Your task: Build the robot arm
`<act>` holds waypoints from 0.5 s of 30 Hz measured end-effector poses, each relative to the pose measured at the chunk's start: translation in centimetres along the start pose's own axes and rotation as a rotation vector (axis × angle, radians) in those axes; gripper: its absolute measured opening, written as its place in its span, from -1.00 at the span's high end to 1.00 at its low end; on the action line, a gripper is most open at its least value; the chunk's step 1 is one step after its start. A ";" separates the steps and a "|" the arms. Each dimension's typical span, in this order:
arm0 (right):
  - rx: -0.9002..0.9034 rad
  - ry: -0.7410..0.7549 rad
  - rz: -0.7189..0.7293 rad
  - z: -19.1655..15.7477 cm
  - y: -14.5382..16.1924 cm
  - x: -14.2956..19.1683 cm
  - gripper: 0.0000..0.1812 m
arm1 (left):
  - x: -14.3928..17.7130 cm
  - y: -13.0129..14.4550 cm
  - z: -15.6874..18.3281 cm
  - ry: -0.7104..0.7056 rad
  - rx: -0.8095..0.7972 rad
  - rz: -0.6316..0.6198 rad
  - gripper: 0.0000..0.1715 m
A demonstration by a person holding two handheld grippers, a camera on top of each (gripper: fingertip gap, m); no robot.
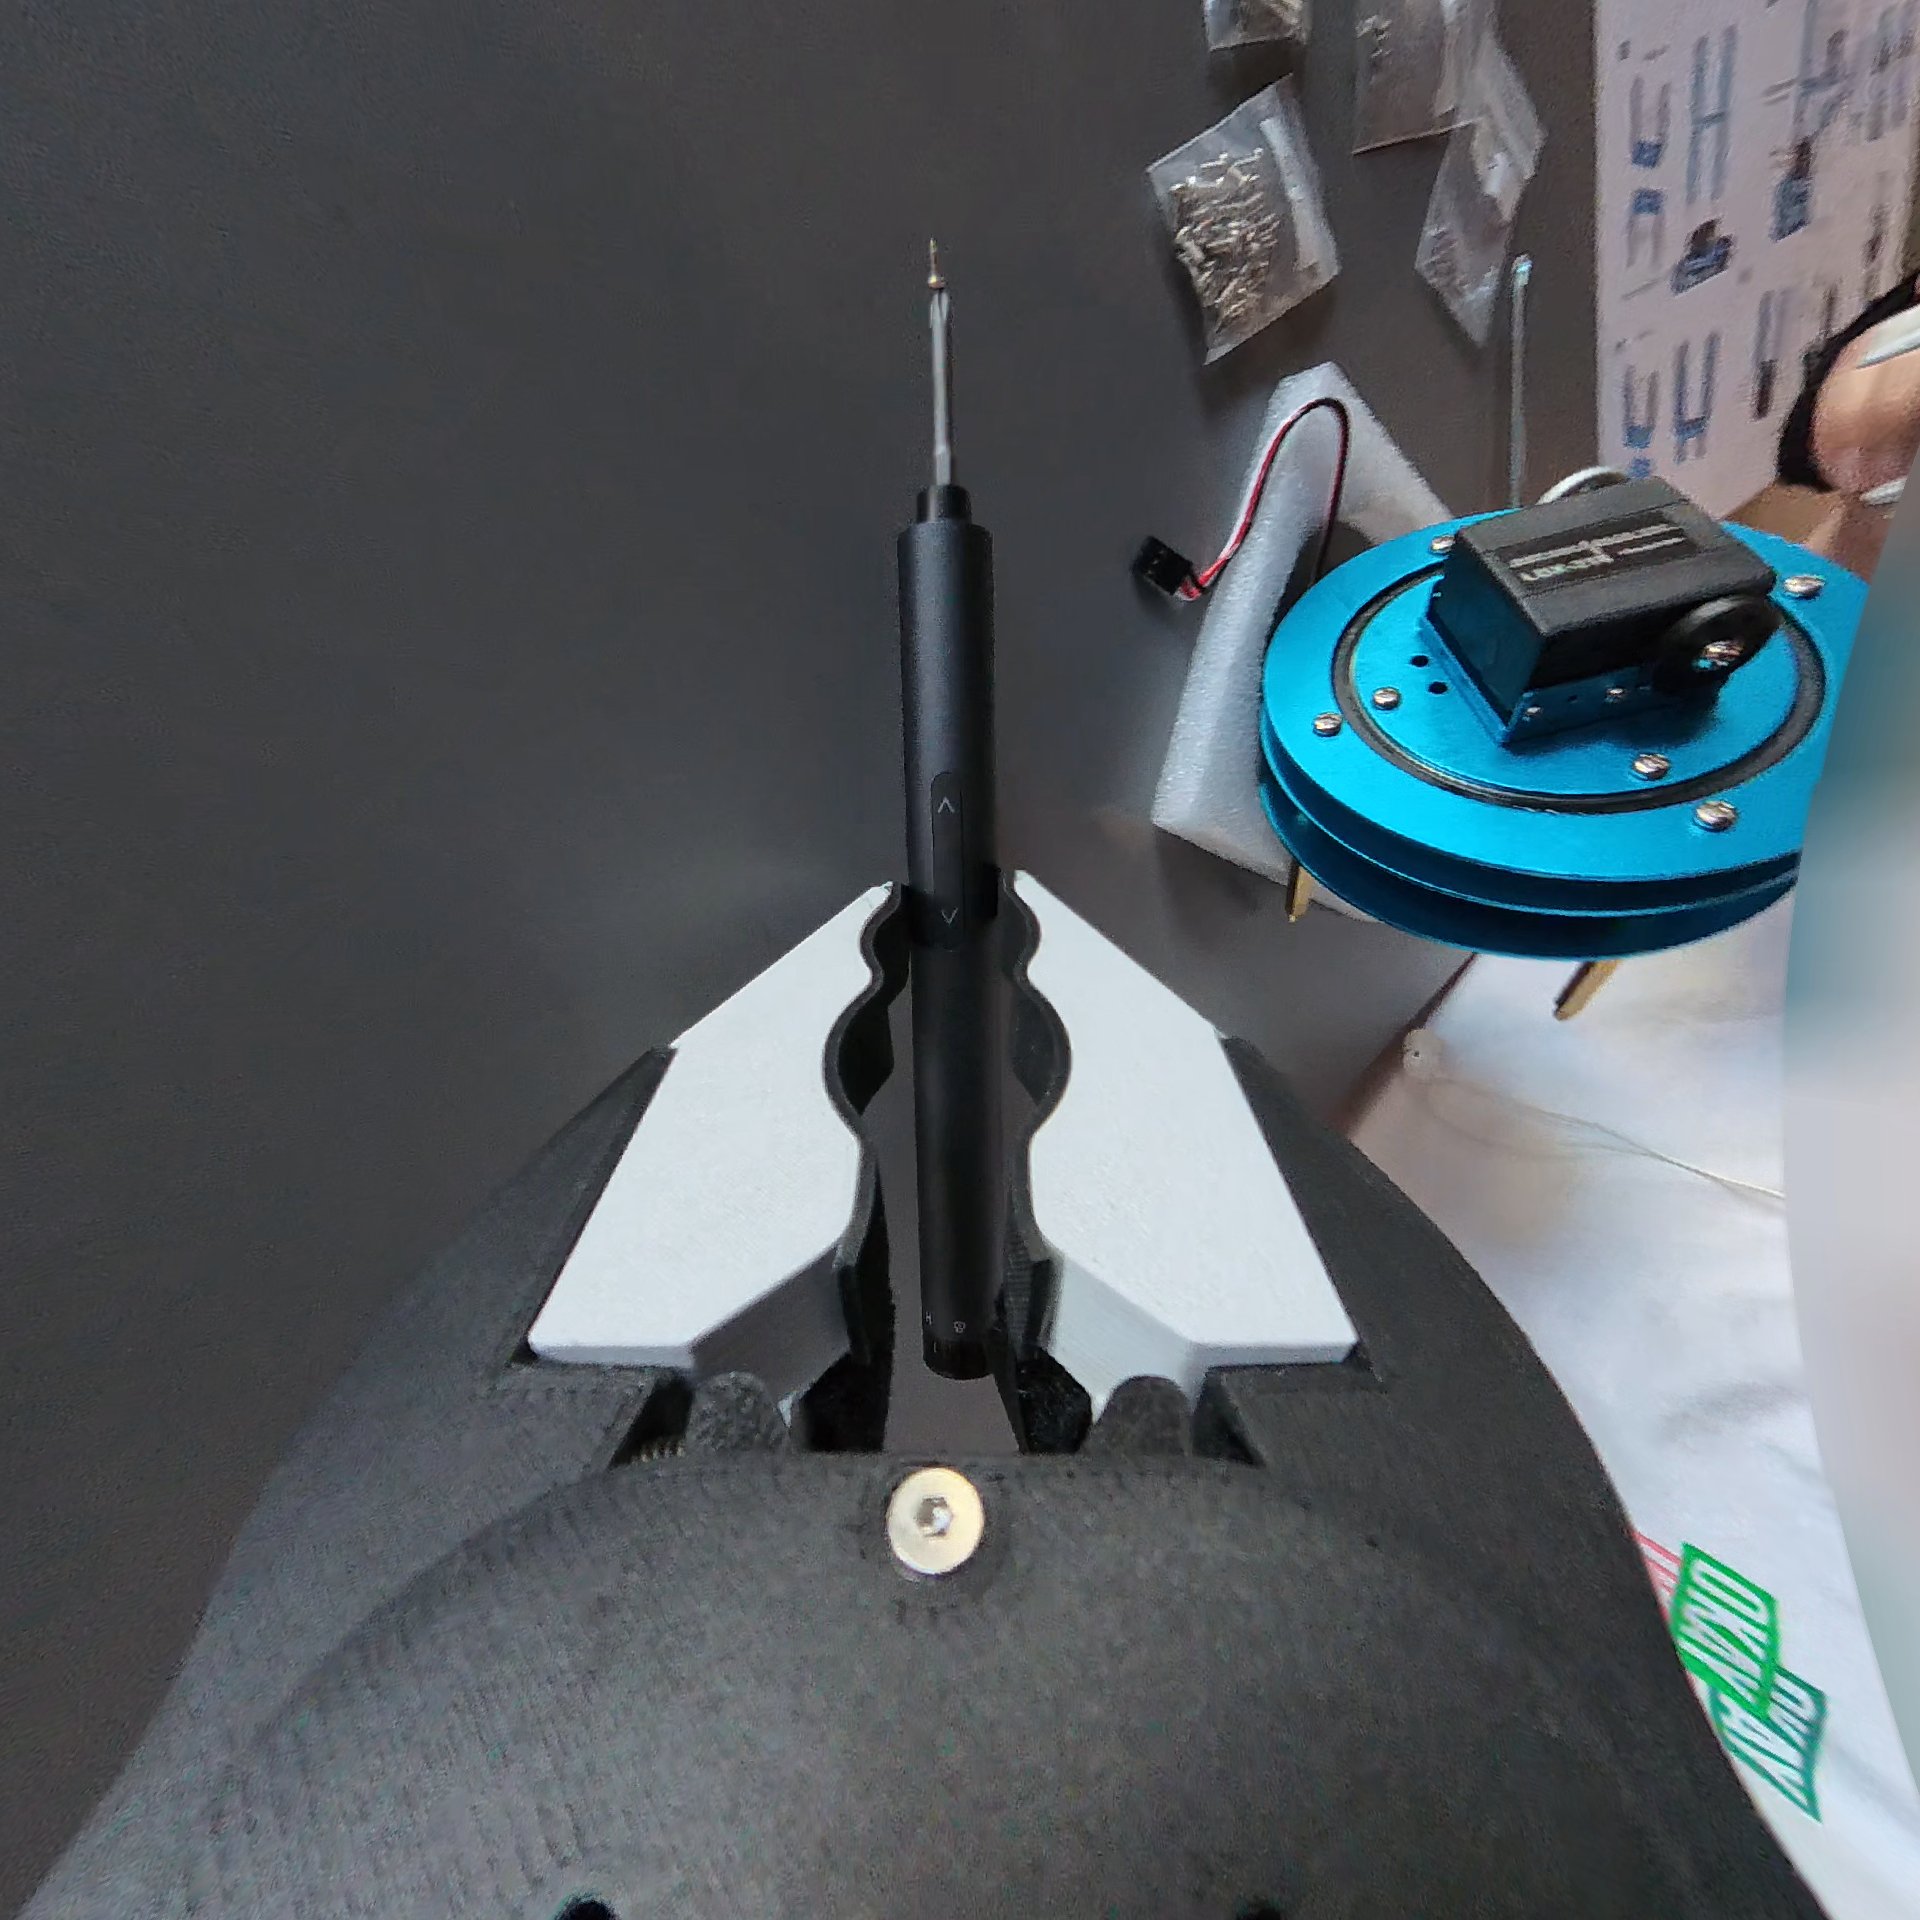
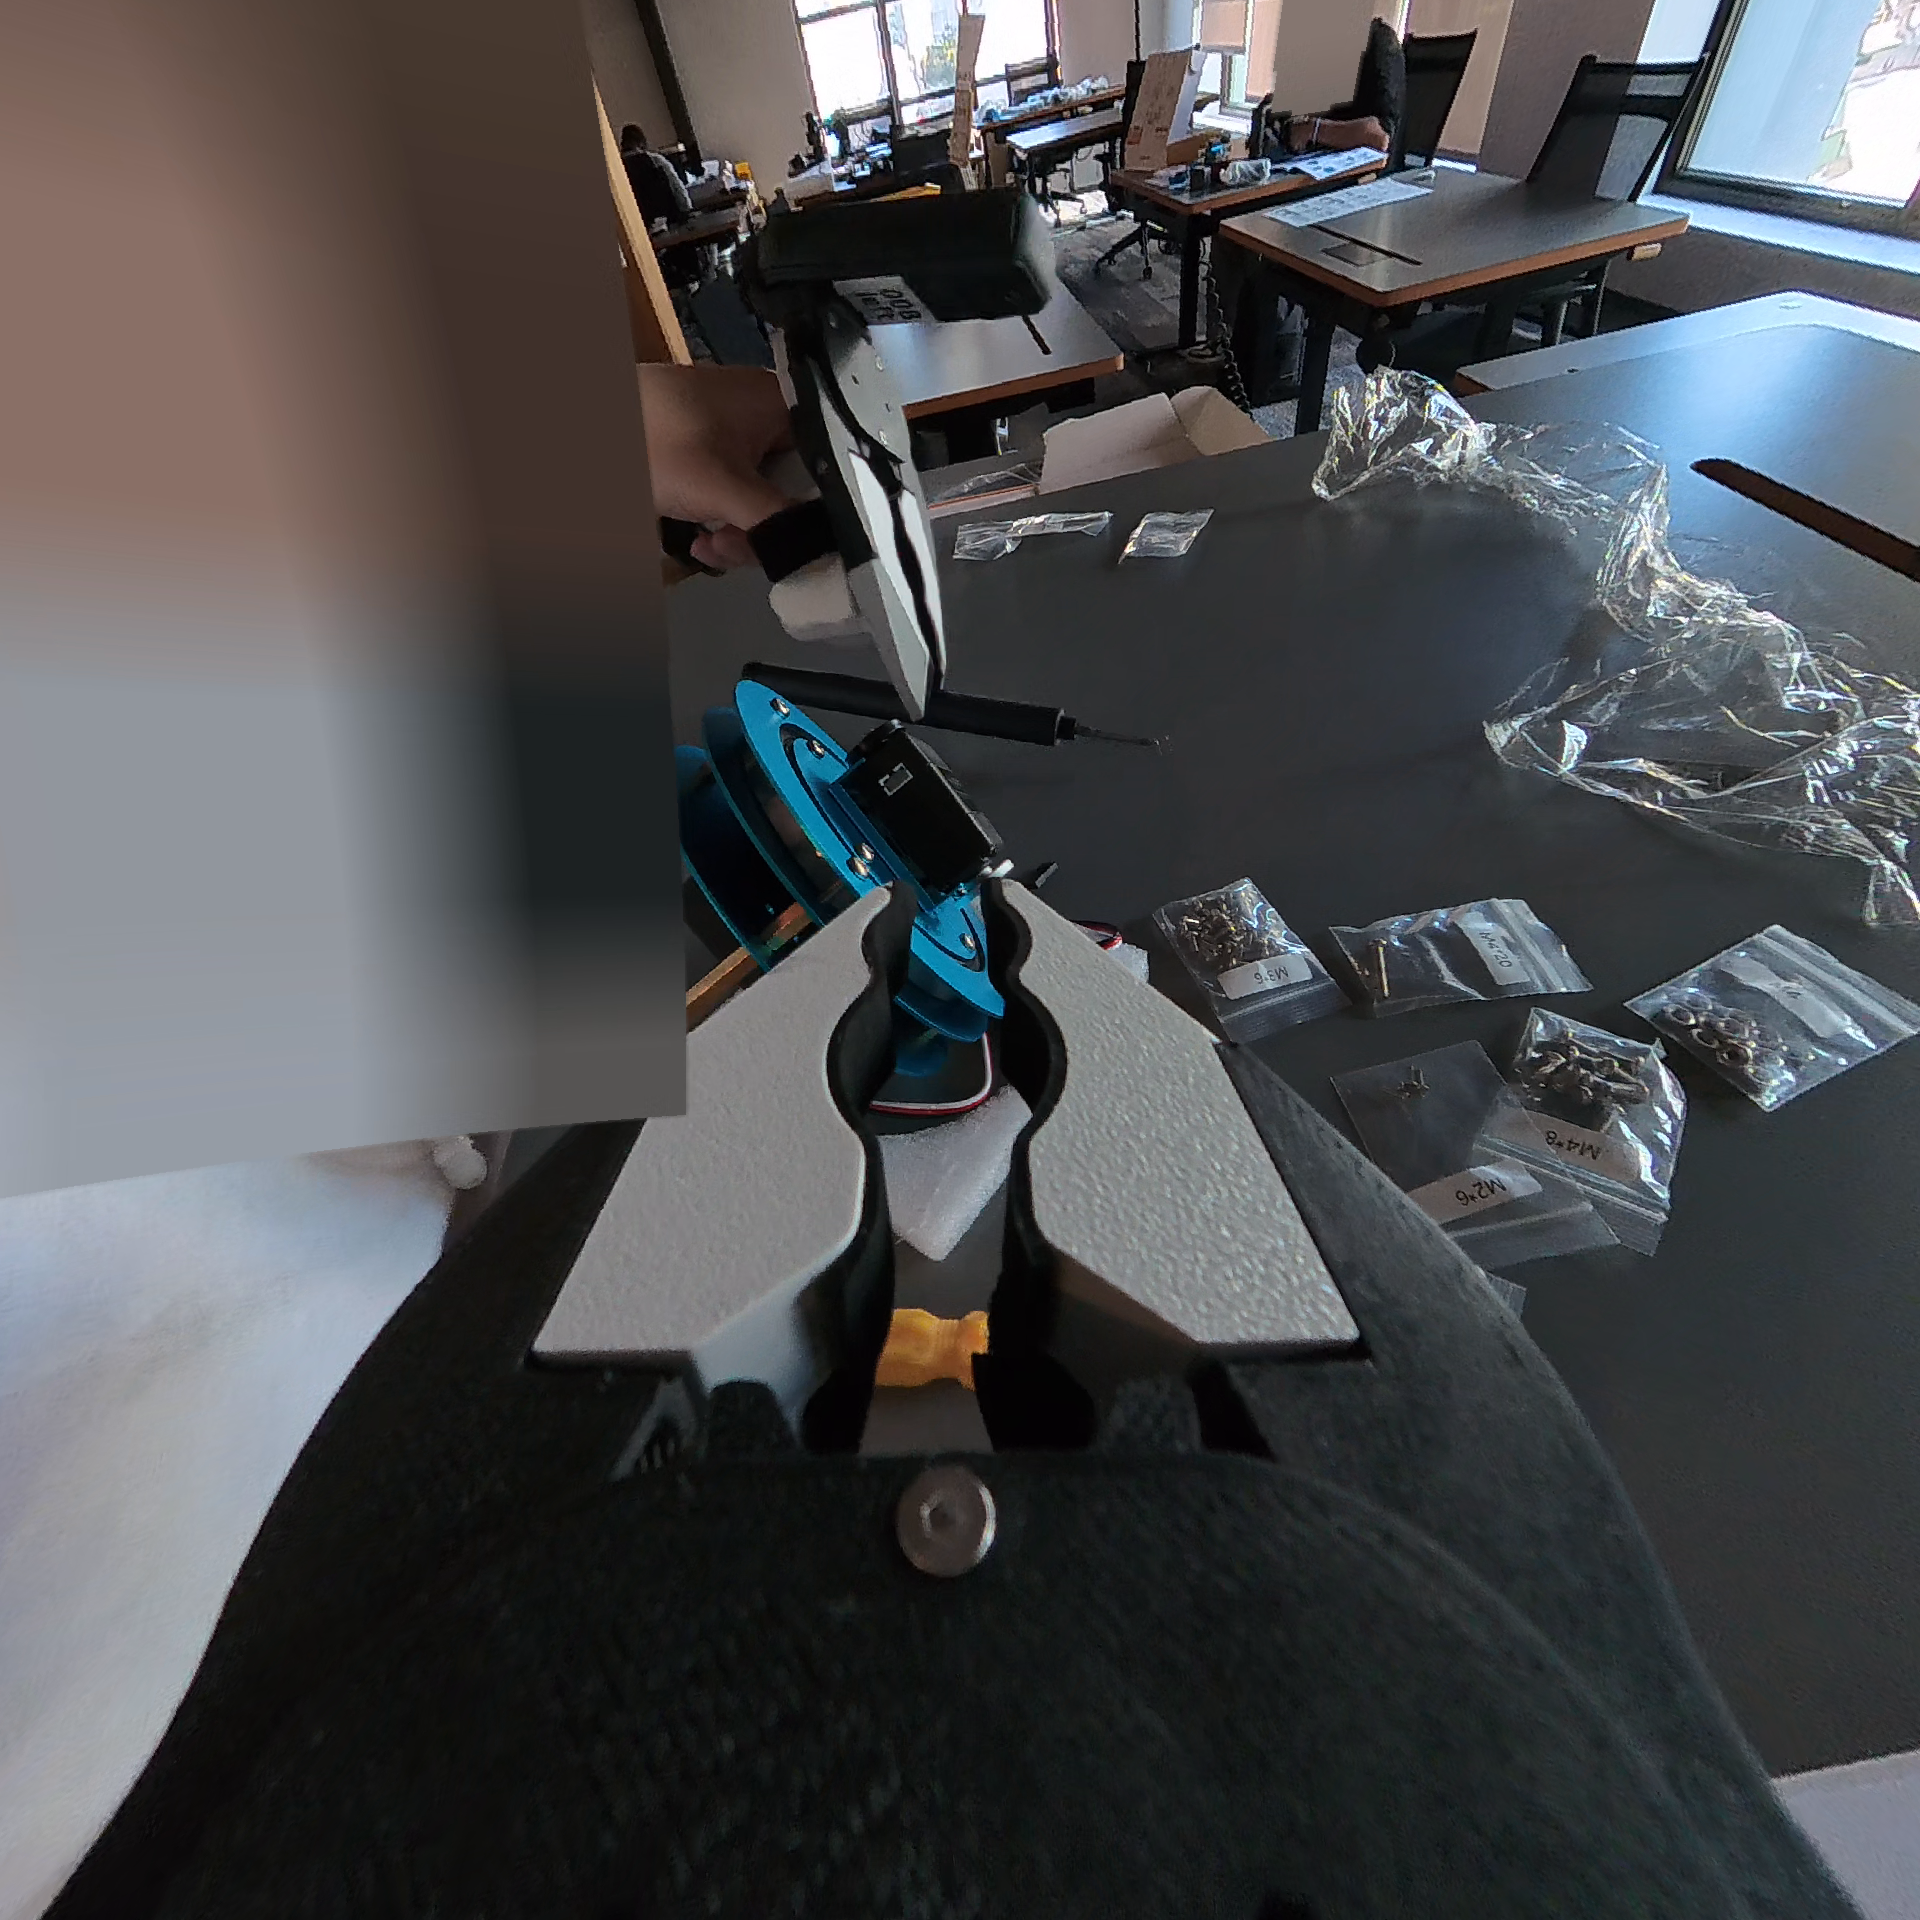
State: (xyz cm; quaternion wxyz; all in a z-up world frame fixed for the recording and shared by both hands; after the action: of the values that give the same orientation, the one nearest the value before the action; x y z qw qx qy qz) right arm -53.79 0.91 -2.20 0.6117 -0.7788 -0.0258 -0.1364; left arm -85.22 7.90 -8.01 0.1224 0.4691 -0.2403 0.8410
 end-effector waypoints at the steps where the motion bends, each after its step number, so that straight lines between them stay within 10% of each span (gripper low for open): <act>1: -0.004 0.000 0.001 0.1 0.1 -0.1 0.87 | 0.1 0.1 0.0 0.030 0.000 0.020 0.82; 15: 0.177 0.085 0.054 -0.5 -1.2 -0.2 0.76 | 2.8 0.8 5.8 0.510 -0.286 0.179 0.83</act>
State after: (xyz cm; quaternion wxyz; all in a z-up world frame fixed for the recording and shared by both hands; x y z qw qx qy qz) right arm -54.31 0.75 -1.02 0.6822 -0.7155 0.0092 -0.1503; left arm -82.82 4.15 -3.30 0.1690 0.1977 -0.3579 0.8968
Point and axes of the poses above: each gripper's, where its closed fingertips meet, x back along the fingers, y out of its underside, z = x × y across the jaws, the point moved 8 cm from there along x, back along the fingers, and after that the axes turned 10 degrees about -y, right-handed, at the moved point
